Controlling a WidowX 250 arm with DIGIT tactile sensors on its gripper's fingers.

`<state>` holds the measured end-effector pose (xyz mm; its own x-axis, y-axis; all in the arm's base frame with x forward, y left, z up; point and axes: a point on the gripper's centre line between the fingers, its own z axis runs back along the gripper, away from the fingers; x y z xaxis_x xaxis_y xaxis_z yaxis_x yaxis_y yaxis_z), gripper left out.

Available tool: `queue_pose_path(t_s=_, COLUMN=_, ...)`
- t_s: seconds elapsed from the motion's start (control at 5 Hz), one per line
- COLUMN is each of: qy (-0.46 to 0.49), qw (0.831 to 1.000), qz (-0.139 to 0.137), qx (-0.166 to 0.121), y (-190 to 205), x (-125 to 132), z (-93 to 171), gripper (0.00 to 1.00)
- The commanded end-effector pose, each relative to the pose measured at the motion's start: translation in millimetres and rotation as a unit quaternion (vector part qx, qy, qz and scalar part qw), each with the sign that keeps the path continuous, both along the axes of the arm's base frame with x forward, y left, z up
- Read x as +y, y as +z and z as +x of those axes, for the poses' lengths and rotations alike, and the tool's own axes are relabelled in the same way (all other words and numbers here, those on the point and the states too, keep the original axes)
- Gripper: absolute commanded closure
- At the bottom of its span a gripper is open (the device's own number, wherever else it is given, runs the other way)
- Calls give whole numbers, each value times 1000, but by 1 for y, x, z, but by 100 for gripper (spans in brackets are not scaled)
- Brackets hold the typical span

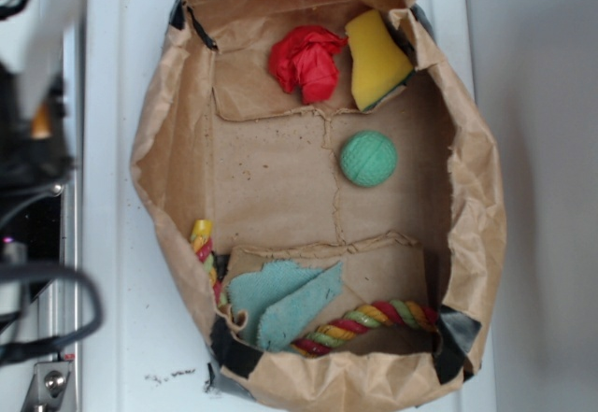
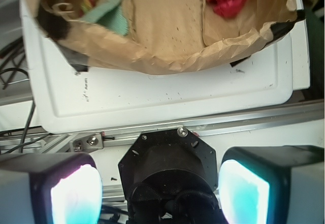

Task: Grab the green sponge.

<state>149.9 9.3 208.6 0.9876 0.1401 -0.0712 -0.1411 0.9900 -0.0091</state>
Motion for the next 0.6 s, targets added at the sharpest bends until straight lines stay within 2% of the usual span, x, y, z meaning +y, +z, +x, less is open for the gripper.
queue_pose_path(t_s=0.0, qy=-31, qw=975, qz=9, qx=-218, y=1, x=24, z=96, gripper=0)
queue_pose_path(t_s=0.2, qy=-44, qw=971, qz=9, qx=-234, y=0, x=24, z=107, gripper=0)
queue_pose_path(t_s=0.4, qy=-58, qw=964, qz=-1, qx=-261, y=24, x=9, z=101, gripper=0)
